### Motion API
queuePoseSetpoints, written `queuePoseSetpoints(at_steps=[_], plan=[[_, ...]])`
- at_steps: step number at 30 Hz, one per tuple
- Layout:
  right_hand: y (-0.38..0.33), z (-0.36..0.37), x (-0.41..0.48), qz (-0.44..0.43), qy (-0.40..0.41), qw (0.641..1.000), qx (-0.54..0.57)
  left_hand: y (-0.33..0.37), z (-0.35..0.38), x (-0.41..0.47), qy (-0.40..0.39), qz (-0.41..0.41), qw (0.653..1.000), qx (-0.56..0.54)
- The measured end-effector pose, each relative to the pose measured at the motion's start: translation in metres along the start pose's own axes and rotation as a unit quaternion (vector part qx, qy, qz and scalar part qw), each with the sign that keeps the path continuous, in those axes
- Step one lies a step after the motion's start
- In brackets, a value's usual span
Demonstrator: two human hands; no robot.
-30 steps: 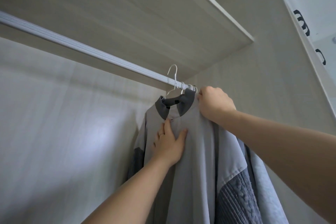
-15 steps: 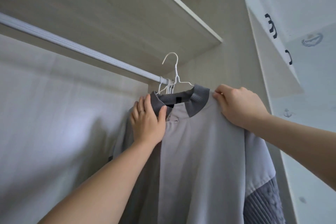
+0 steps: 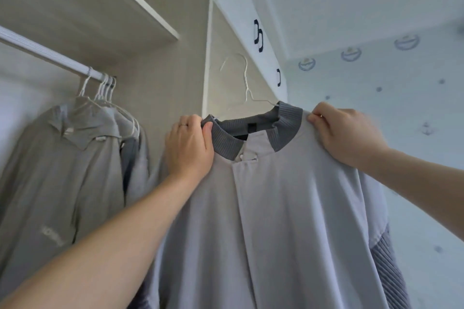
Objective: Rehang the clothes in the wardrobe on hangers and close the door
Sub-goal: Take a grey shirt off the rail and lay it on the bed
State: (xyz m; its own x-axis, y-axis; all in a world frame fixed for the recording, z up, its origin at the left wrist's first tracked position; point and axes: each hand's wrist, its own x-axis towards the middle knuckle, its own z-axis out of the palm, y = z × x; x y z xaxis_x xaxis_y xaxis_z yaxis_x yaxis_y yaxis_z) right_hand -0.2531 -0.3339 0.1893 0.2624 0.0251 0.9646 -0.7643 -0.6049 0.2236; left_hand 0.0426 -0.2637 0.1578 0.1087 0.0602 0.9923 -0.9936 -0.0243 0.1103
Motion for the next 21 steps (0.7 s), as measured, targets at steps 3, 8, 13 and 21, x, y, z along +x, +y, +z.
queuePoseSetpoints(at_steps=[3,8,13,21], plan=[[0.055,-0.039,-0.034,0.015,-0.015,0.999,-0.049,0.067,0.027,-0.018,-0.008,-0.006,0.998,-0.062],[0.133,-0.099,-0.095,0.051,-0.058,0.991,-0.107,0.166,0.067,-0.059,-0.06,0.004,0.98,-0.19],[0.193,-0.14,-0.155,0.096,-0.101,0.977,-0.16,0.251,0.112,-0.105,-0.112,0.002,0.959,-0.26],[0.254,-0.176,-0.265,0.189,-0.136,0.947,-0.22,0.364,0.209,-0.205,-0.171,0.044,0.925,-0.335]])
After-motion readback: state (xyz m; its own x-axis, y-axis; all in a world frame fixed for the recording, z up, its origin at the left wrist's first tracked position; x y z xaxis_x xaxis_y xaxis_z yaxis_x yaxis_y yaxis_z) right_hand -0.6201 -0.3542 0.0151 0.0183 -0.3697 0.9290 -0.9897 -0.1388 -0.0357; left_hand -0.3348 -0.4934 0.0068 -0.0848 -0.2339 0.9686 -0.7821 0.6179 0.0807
